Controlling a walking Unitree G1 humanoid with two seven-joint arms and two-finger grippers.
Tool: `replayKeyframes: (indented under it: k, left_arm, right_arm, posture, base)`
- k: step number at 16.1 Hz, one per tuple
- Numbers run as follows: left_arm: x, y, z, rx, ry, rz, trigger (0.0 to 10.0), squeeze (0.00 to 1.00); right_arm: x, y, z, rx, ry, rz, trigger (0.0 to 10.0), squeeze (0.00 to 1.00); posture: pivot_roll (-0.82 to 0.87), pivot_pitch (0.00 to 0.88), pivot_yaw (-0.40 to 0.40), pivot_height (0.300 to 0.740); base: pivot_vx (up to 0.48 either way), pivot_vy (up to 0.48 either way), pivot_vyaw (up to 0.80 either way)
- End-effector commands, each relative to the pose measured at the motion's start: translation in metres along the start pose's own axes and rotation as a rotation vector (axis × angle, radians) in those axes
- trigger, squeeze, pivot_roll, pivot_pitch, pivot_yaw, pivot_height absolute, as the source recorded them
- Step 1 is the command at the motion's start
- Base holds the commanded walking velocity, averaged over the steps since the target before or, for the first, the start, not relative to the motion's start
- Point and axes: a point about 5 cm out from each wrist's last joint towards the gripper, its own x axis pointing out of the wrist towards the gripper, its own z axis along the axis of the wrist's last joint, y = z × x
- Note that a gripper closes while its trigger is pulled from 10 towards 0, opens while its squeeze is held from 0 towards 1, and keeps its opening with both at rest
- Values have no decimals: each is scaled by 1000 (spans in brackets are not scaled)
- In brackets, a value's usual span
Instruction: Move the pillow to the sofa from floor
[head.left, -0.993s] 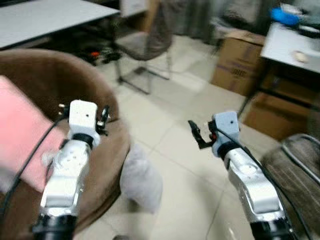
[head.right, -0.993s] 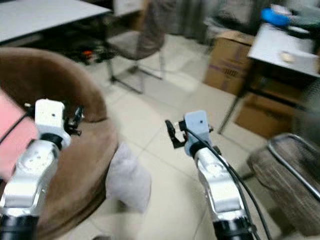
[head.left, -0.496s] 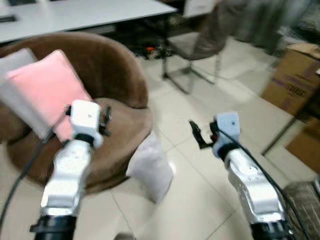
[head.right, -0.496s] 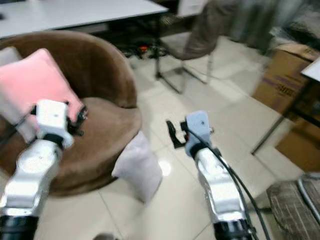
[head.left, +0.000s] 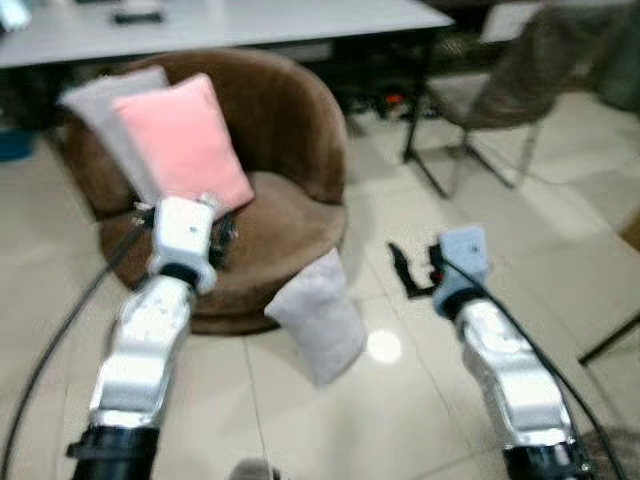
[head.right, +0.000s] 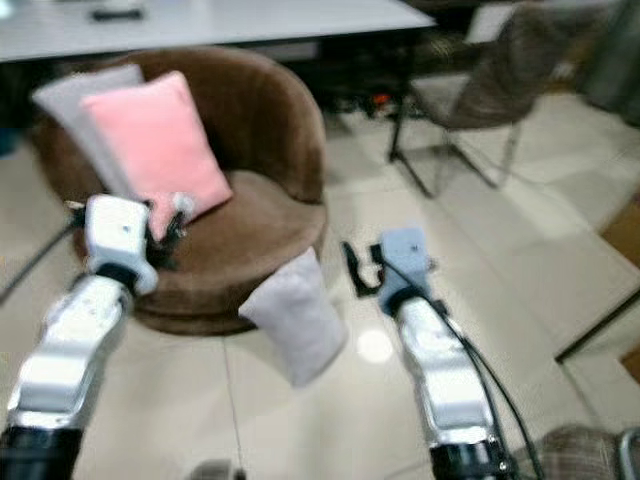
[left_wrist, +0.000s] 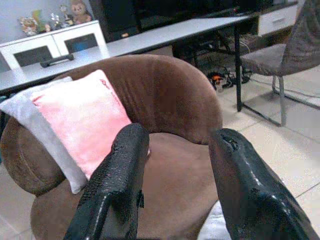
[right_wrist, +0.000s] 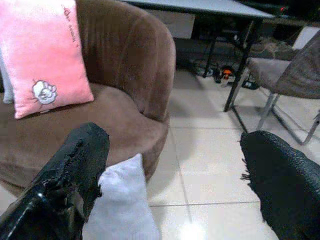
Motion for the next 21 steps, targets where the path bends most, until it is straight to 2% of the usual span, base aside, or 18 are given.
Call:
replayKeyframes:
  k: [1, 8, 10, 21]
  left_arm:
    - [1, 3, 3, 8, -6, 7, 10000, 0]
    - [1, 2, 3, -7, -3, -27, 10000, 0]
    - [2, 2, 3, -16, -7, -26, 10000, 0]
    - [4, 0, 3, -27, -11, -27, 10000, 0]
  right_arm:
    - [1, 0, 2, 9, -9, -5, 10000, 0]
    - [2, 0, 4, 33, -17, -16, 10000, 0]
    - [2, 0, 4, 35, -11, -19, 10000, 0]
    - [4, -2, 7, 23, -20, -23, 10000, 0]
  posture:
    - [39, 0, 26, 740]
    - [39, 0, 25, 740]
    - [37, 0, 27, 740]
    - [36, 0, 23, 740]
  base:
    - [0, 0, 0]
    - [0, 0, 0]
    - [272, 0, -675]
    - [310, 0, 0]
